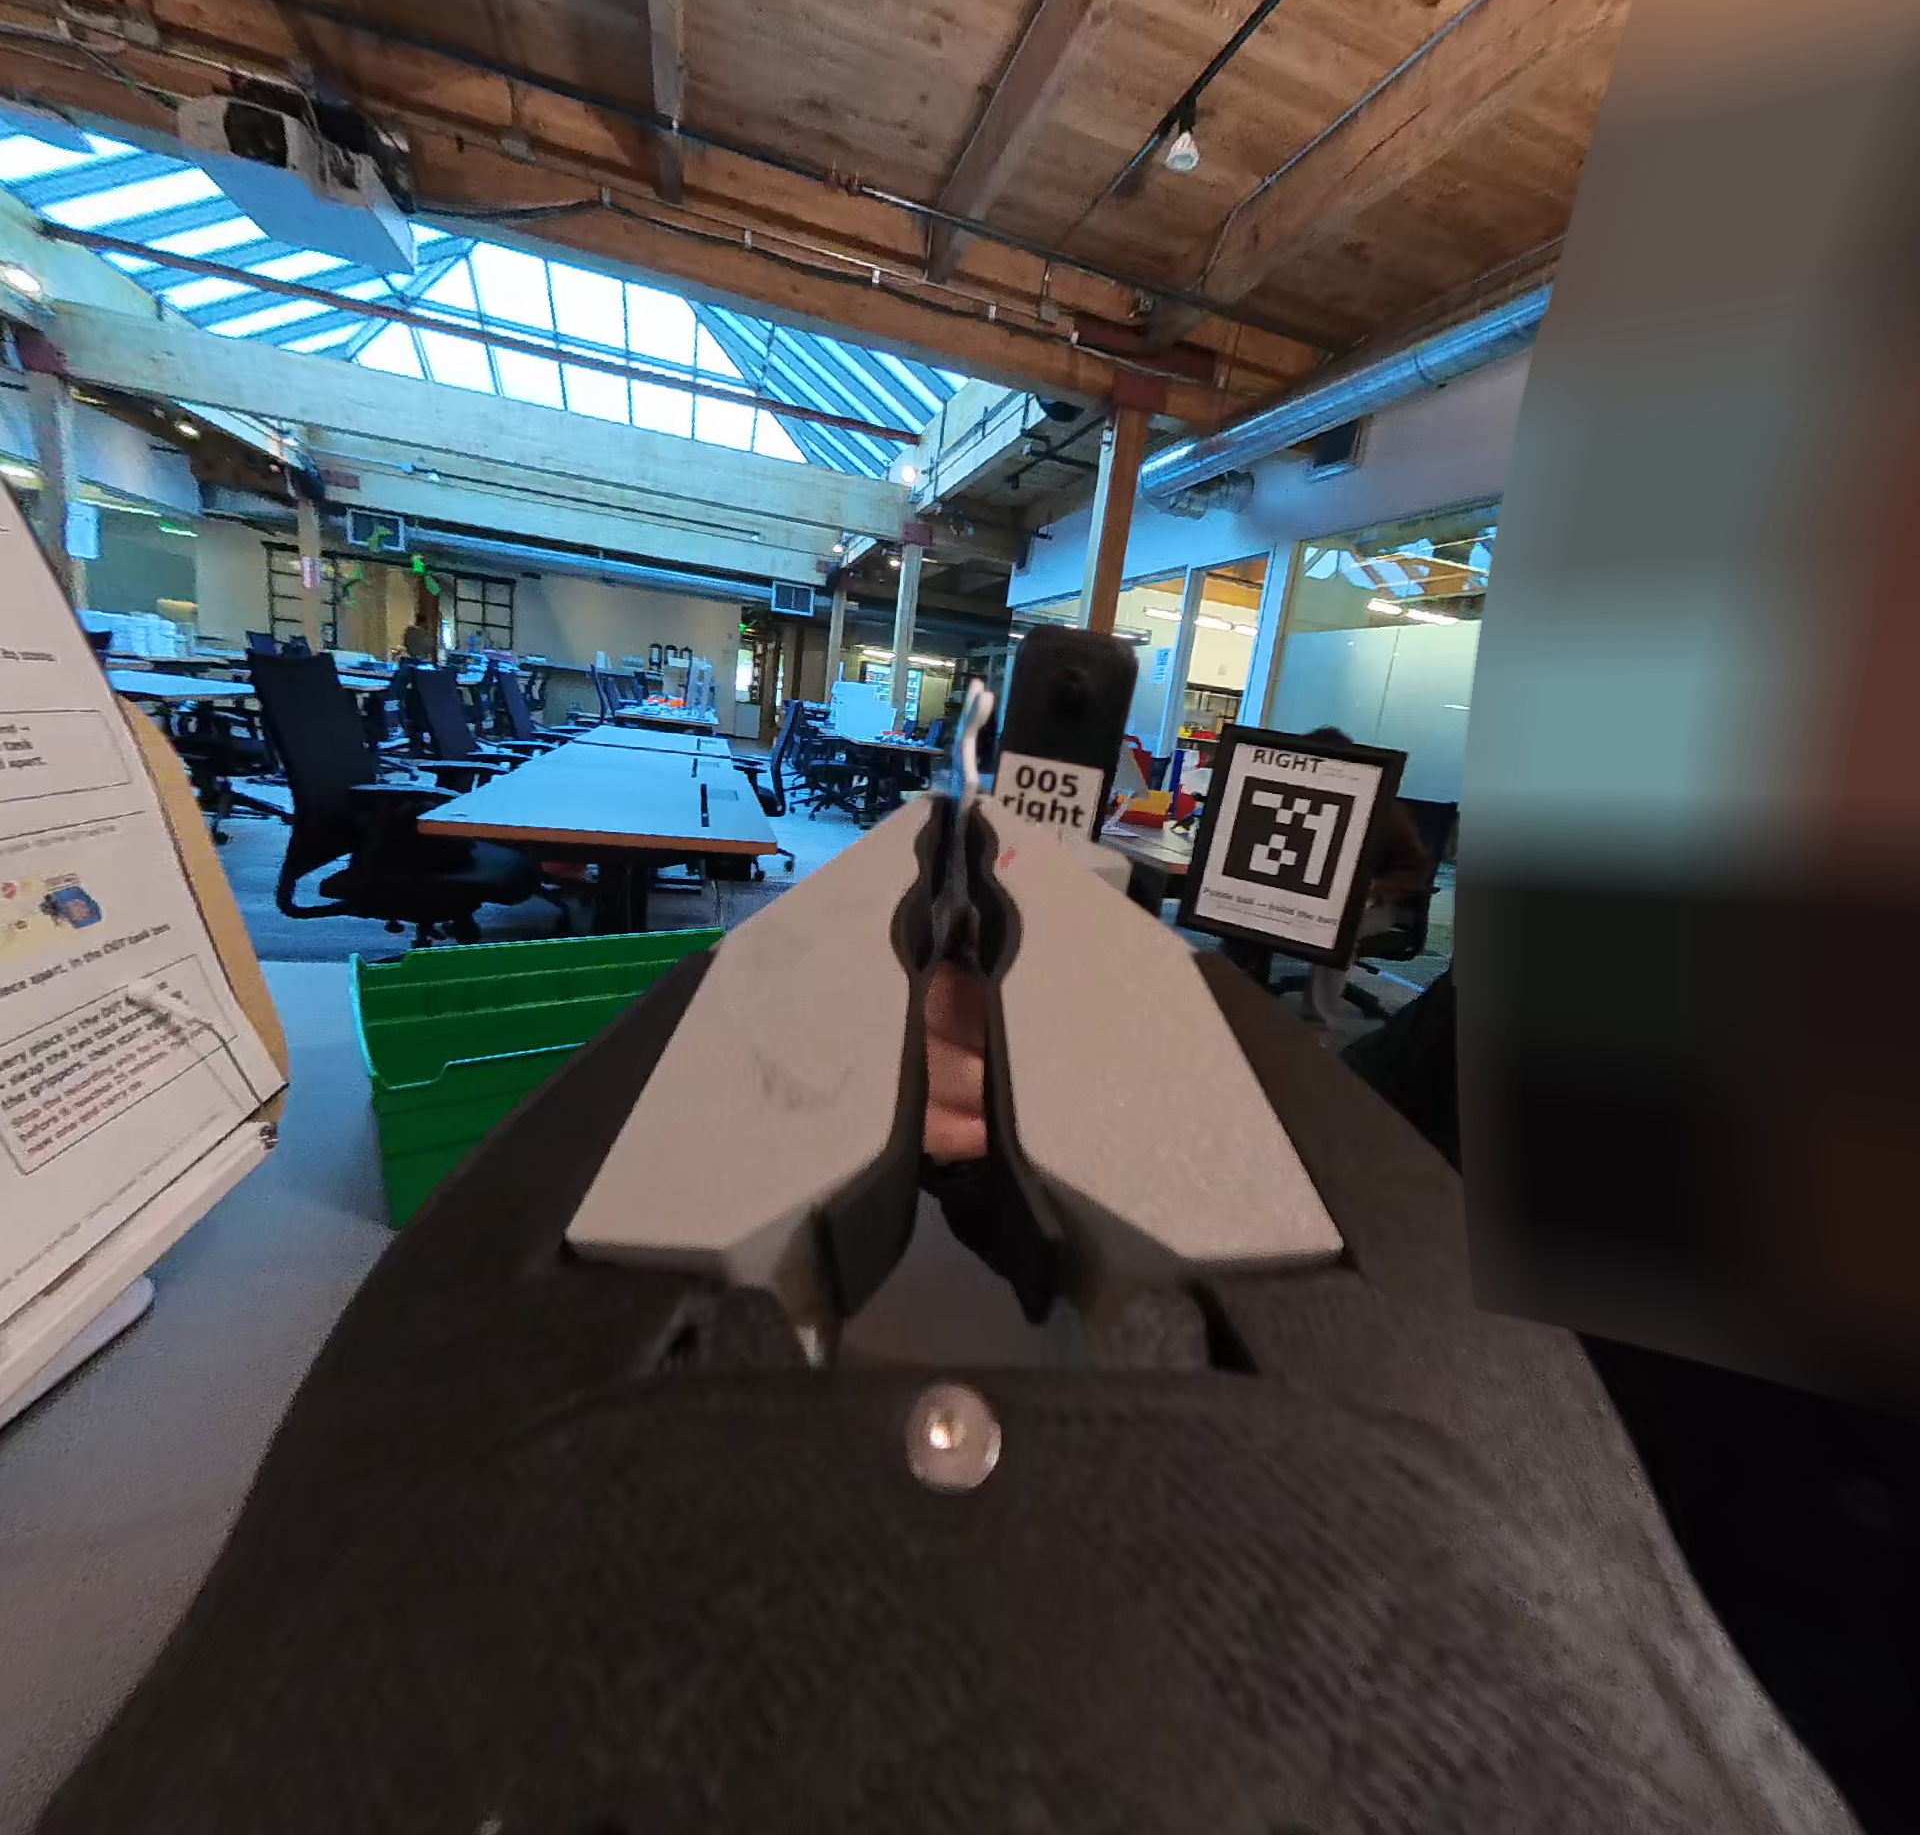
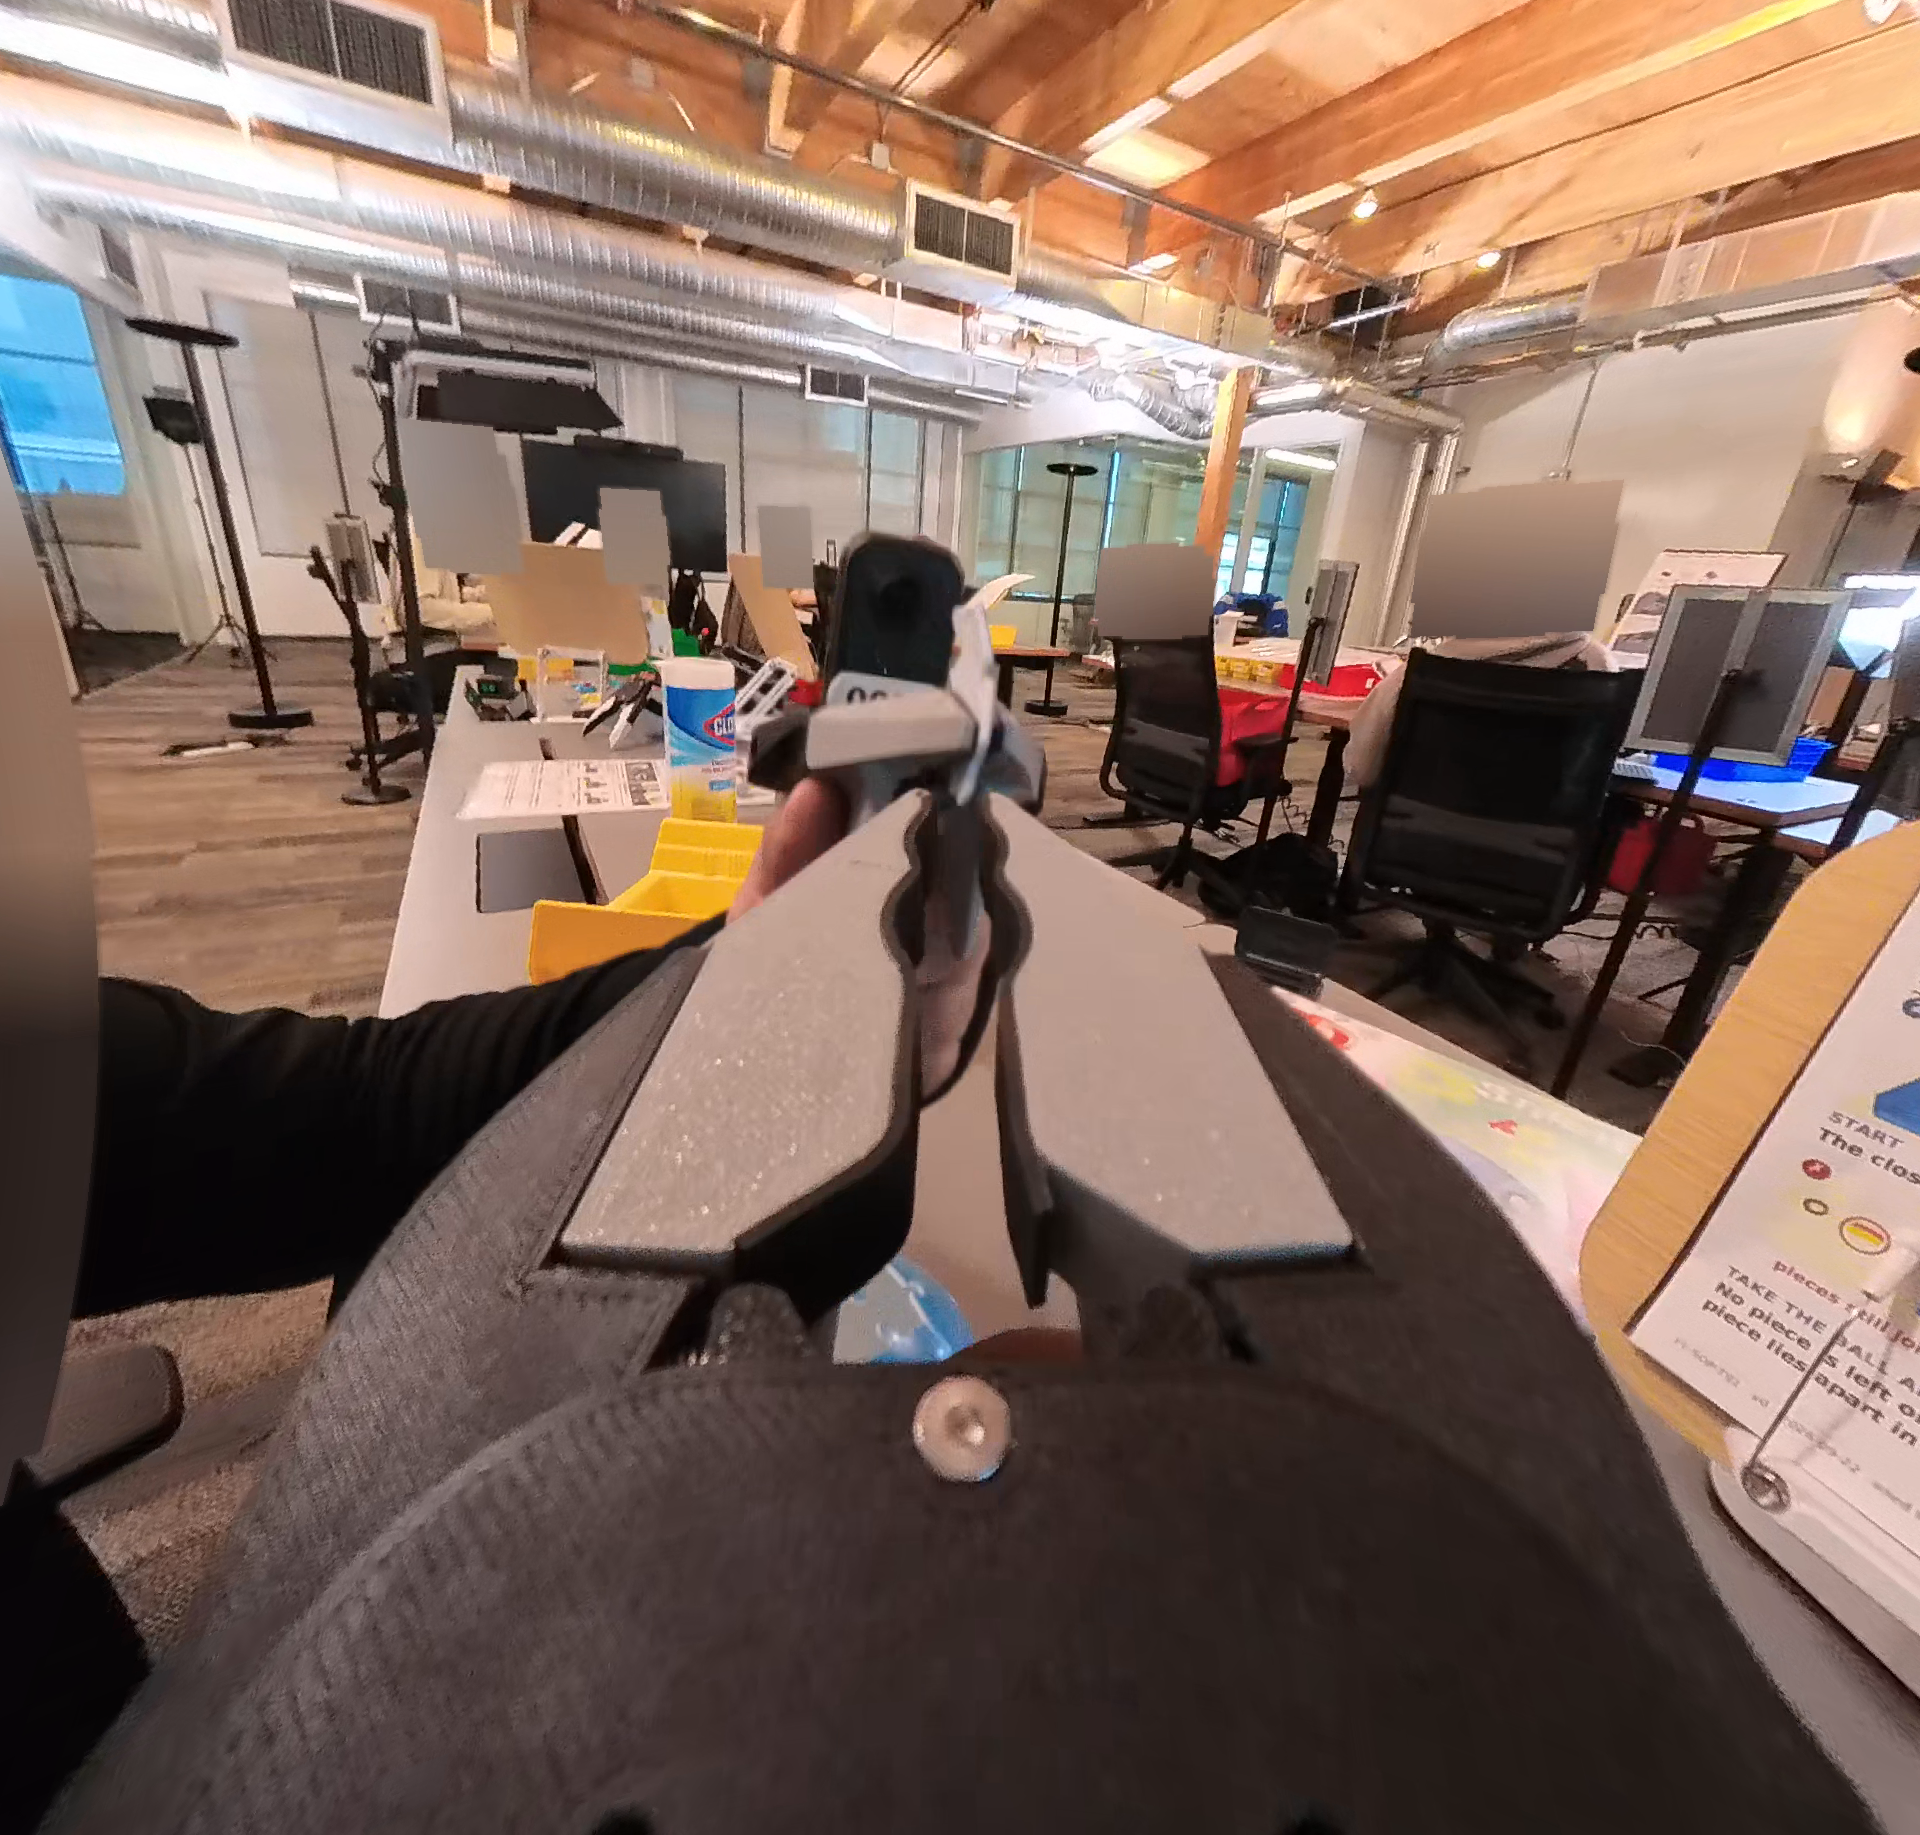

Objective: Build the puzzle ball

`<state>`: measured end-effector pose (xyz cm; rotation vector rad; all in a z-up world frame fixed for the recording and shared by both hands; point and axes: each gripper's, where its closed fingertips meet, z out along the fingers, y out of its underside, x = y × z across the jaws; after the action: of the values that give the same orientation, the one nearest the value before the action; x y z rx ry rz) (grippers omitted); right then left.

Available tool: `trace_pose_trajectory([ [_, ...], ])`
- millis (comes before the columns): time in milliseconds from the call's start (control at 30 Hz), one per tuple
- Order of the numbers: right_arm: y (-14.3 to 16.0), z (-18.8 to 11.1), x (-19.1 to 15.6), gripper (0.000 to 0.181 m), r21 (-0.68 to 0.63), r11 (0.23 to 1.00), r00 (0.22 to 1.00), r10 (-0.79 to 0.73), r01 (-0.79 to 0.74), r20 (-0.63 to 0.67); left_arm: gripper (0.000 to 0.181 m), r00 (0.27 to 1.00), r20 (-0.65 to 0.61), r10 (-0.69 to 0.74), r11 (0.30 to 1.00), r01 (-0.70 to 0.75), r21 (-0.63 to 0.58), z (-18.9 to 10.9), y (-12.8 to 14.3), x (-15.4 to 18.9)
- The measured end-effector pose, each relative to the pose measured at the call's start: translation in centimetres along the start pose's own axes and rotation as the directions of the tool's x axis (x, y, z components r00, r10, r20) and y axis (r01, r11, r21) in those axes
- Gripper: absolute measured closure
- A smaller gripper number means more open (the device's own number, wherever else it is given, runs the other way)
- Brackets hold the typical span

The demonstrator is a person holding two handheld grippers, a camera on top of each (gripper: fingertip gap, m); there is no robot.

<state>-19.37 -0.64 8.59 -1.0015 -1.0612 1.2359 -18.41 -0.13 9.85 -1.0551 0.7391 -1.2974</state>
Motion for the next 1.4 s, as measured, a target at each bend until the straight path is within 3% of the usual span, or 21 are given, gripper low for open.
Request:
trace_pose_trajectory([
  [433,0.7,-0.2,0.7,0.181,-0.026,0.995,0.996,0.092,-0.092,0.016,0.175,0.997,0.06,0.054,0.996,-0.05,-0.068,0.0,0.8,-0.4],
  [600,3.1,-1.3,1.6,0.181,-0.185,0.982,0.999,0.034,-0.036,-0.016,0.162,0.98,0.125,0.152,0.978,-0.13,-0.165,-1.4,0.1,-1.1],
  [700,6.8,-2.7,2.3,0.181,-0.423,0.906,0.999,-0.034,0.02,-0.025,0.165,0.931,0.213,0.297,0.897,-0.196,-0.397,-3.7,1.3,-2.6],
  [800,8.3,-3.6,2.8,0.181,-0.532,0.844,0.994,-0.101,0.066,-0.038,0.167,0.928,0.142,0.345,0.786,-0.202,-0.585,-4.8,4.5,-1.9],
  [967,9.0,-3.3,1.8,0.181,-0.618,0.754,0.96,-0.281,0.221,0.0,0.164,0.878,0.055,0.476,0.602,-0.28,-0.748,-4.0,9.0,-2.3],
  [1067,8.7,-3.2,1.4,0.181,-0.637,0.682,0.888,-0.46,0.36,0.009,0.176,0.832,0.003,0.555,0.524,-0.347,-0.778,-3.8,10.1,-2.4],
  [1133,8.2,-3.2,1.0,0.181,-0.627,0.622,0.803,-0.596,0.47,0.011,0.181,0.786,-0.017,0.618,0.498,-0.409,-0.765,-3.5,9.7,-2.6],
  [1200,7.2,-3.4,0.6,0.181,-0.604,0.522,0.652,-0.758,0.603,-0.004,0.181,0.658,-0.091,0.747,0.421,-0.575,-0.701,-2.9,9.1,-2.0],
  [1267,6.7,-3.5,-0.5,0.181,-0.561,0.386,0.461,-0.888,0.732,-0.009,0.181,0.413,-0.176,0.894,0.228,-0.756,-0.613,-2.7,8.7,-0.9],
  [1333,6.8,-3.7,-1.4,0.181,-0.518,0.267,0.293,-0.956,0.813,-0.033,0.181,0.189,-0.219,0.957,0.033,-0.824,-0.566,-2.8,8.8,-0.1],
  [1400,7.5,-3.8,-2.0,0.181,-0.47,0.256,0.26,-0.964,0.845,-0.058,0.181,0.05,-0.267,0.962,-0.107,-0.832,-0.544,-3.2,9.5,0.2],
])
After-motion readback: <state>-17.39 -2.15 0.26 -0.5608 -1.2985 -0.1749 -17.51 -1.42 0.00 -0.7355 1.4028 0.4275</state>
